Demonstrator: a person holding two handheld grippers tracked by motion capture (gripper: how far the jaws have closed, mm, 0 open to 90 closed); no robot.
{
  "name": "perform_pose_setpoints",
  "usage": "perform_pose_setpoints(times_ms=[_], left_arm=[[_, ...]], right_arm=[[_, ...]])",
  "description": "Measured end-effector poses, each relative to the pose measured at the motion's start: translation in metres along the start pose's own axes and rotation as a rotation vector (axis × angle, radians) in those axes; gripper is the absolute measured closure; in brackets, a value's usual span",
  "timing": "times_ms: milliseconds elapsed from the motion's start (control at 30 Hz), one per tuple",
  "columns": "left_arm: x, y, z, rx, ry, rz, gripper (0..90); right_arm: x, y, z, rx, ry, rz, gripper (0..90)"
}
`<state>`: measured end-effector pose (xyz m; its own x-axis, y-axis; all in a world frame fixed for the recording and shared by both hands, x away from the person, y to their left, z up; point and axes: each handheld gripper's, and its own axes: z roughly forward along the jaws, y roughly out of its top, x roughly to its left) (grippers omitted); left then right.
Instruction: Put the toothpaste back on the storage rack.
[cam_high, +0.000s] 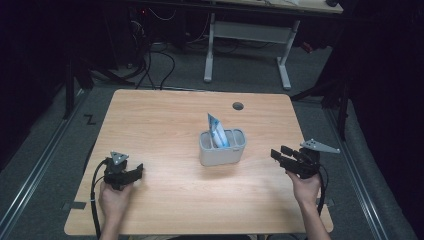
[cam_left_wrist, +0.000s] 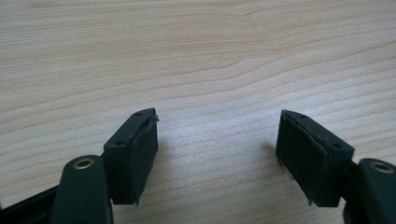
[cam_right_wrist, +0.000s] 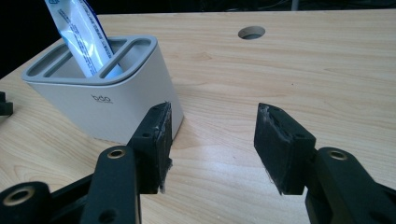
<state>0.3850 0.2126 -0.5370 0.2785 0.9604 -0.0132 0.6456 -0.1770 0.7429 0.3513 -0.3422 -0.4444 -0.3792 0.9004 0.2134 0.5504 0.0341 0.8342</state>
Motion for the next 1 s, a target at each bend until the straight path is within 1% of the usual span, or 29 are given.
perform_pose_setpoints(times_ms=[100,300,567,900,1000], left_arm=[[0.000,0.000,0.000,0.000,0.000,0.000,29.9],[0.000,0.000,0.000,0.000,0.000,-0.001,29.9],[0.000,0.000,0.000,0.000,0.001,-0.001,29.9],[0.000,0.000,0.000,0.000,0.000,-0.001,29.9],[0.000,0.000,0.000,0.000,0.001,-0.001,29.9]], right_arm=[[-0.003,-0.004,-0.002,-0.004,-0.008,0.015,46.4],[-0.005,-0.009,-0.002,-0.013,-0.005,0.036,45.8],[-0.005,-0.014,-0.001,-0.009,-0.001,0.042,45.4],[-0.006,-0.022,0.003,0.013,0.003,0.054,45.4],[-0.005,-0.024,0.005,0.018,0.006,0.051,45.3]])
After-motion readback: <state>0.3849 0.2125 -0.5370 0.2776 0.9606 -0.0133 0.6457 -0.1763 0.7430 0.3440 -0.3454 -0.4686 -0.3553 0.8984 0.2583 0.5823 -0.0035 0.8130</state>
